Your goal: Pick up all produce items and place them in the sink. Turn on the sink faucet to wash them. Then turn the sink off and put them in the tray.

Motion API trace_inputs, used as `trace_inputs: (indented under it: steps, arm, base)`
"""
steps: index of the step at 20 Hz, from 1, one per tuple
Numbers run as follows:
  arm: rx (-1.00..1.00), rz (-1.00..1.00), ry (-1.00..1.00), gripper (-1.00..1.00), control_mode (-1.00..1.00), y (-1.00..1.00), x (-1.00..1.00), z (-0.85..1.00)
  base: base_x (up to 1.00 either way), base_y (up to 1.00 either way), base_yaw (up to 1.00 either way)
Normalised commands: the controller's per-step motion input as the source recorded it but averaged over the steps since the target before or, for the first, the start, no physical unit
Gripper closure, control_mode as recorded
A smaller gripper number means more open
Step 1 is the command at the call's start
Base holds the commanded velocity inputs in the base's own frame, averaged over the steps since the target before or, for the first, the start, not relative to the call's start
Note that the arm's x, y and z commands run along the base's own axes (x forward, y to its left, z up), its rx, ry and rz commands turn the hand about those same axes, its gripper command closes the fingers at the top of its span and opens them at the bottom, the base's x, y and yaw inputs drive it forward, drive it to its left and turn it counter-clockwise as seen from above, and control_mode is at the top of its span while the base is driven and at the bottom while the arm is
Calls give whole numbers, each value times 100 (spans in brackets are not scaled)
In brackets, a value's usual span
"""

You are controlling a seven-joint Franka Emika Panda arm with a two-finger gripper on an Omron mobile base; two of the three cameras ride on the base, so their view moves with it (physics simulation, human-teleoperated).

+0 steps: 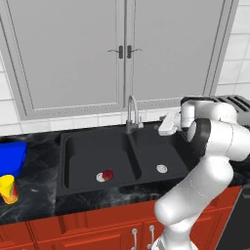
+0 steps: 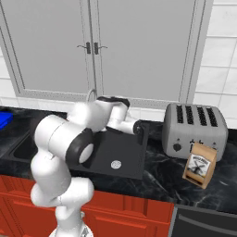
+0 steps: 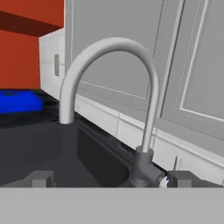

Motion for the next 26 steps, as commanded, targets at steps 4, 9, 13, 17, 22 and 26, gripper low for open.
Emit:
trace_inputs:
  steps: [4, 9, 13, 17, 22, 26]
  arm:
    - [0, 0, 0, -100, -100, 1, 43, -17]
    - [0, 0, -1, -100, -100, 5, 42, -16]
    - [0, 1, -1, -100, -100, 11, 36, -15]
    - [0, 1, -1, -100, -100, 16, 35, -18]
    - [0, 1, 0, -100, -100, 15, 36, -16]
    - [0, 1, 0, -100, -100, 14, 35, -15]
  base:
    - [0, 0, 0]
    - [0, 0, 0]
    - [0, 0, 0]
    - [0, 0, 0]
    - [0, 0, 0]
    - [0, 0, 0]
